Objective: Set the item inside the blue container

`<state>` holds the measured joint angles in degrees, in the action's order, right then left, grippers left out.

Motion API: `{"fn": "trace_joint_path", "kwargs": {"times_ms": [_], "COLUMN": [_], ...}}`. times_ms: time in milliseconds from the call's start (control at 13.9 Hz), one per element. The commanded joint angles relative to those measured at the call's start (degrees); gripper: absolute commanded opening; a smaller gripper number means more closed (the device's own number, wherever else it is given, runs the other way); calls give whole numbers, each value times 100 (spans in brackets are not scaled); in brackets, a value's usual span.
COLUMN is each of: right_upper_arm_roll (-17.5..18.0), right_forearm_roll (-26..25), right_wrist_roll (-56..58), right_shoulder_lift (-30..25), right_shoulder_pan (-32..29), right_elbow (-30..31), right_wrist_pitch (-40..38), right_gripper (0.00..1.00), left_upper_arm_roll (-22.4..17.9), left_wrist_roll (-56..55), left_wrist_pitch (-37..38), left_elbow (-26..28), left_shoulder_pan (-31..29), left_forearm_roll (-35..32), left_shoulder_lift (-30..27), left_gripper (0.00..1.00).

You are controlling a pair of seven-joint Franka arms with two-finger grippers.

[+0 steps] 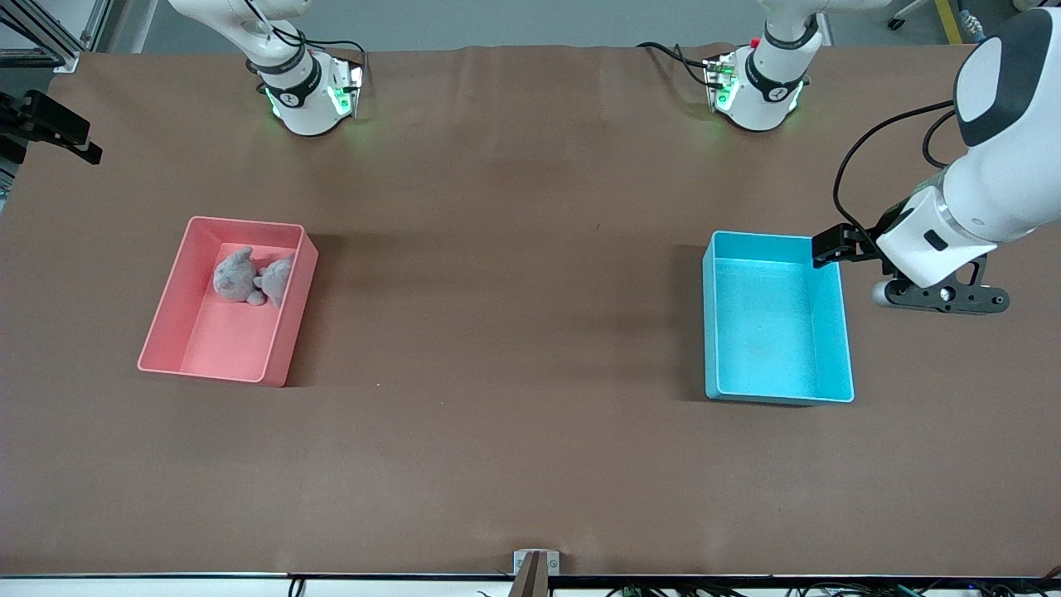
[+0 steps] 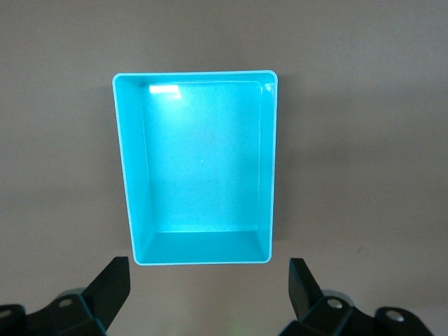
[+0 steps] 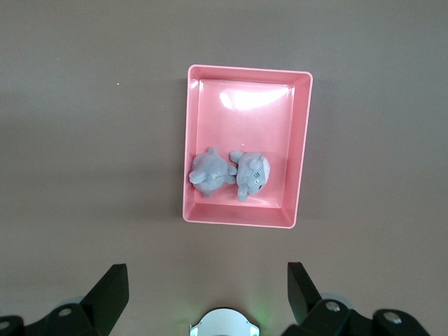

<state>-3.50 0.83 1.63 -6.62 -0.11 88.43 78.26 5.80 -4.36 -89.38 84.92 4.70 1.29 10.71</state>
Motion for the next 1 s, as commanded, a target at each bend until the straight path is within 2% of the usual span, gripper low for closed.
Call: {"fn": "trace_joint_path", "kwargs": {"times_ms": [0,933], "right_upper_arm_roll": [7,7], "right_forearm_roll": [-47,-47], "right_wrist_roll": [30,39], "right_shoulder_lift": [-112,-112], "right_shoulder_pan": [20,20], "right_elbow": [78,87], "right_wrist_pitch": [-21,-30], "right_gripper": [100,100], "left_upper_arm_roll": [-9,-9], "left_wrist_roll": [23,-56], "left_wrist_pitch": [87,87], "left_elbow": [-37,-46], "left_shoulder_pan": [-12,31], "left_forearm_roll": [64,65], "left_shoulder_lift": [-16,-60], "left_gripper": [100,100]}}
